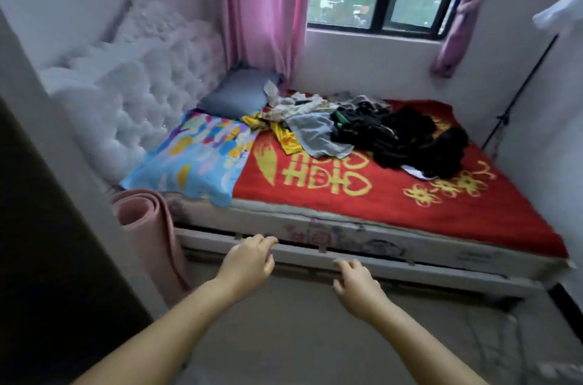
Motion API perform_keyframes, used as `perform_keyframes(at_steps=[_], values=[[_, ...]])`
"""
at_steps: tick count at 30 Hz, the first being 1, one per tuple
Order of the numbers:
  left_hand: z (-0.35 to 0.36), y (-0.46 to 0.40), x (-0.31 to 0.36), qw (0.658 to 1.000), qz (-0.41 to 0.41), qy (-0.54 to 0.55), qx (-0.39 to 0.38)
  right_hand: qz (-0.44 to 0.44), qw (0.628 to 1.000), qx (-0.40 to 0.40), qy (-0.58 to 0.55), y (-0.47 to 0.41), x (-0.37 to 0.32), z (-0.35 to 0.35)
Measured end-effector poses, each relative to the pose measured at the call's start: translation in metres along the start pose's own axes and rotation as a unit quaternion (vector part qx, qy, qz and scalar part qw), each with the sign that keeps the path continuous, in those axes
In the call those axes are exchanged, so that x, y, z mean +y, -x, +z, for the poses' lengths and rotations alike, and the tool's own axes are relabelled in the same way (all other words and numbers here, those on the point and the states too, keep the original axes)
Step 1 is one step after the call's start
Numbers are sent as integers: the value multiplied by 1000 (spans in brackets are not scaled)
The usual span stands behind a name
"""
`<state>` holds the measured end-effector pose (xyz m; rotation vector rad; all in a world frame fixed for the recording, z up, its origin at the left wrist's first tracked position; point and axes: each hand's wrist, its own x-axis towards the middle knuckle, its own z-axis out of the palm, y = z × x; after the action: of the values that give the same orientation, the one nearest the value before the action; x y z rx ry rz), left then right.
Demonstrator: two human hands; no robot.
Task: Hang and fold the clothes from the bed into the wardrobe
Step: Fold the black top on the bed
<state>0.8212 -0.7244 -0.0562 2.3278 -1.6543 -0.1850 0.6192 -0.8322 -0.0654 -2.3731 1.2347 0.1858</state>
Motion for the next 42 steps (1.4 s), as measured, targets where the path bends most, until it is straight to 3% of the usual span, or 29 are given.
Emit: perform_keyframes(at_steps=[6, 21, 29, 38, 42], values=[[47, -84, 80, 994, 60, 50, -79, 85, 993, -11, -76, -20, 86, -19], [79, -311, 107, 983, 90, 78, -141, 197, 978, 30, -64, -168, 187, -97], [128, -410, 160, 969, 106, 95, -200, 190, 976, -6, -103, -259, 237, -122], [183, -559, 241, 977, 65, 92, -182, 197, 978, -15, -67, -364, 381, -203], [216, -599, 276, 972, 64, 84, -212, 213, 974, -47, -59, -406, 438, -229]])
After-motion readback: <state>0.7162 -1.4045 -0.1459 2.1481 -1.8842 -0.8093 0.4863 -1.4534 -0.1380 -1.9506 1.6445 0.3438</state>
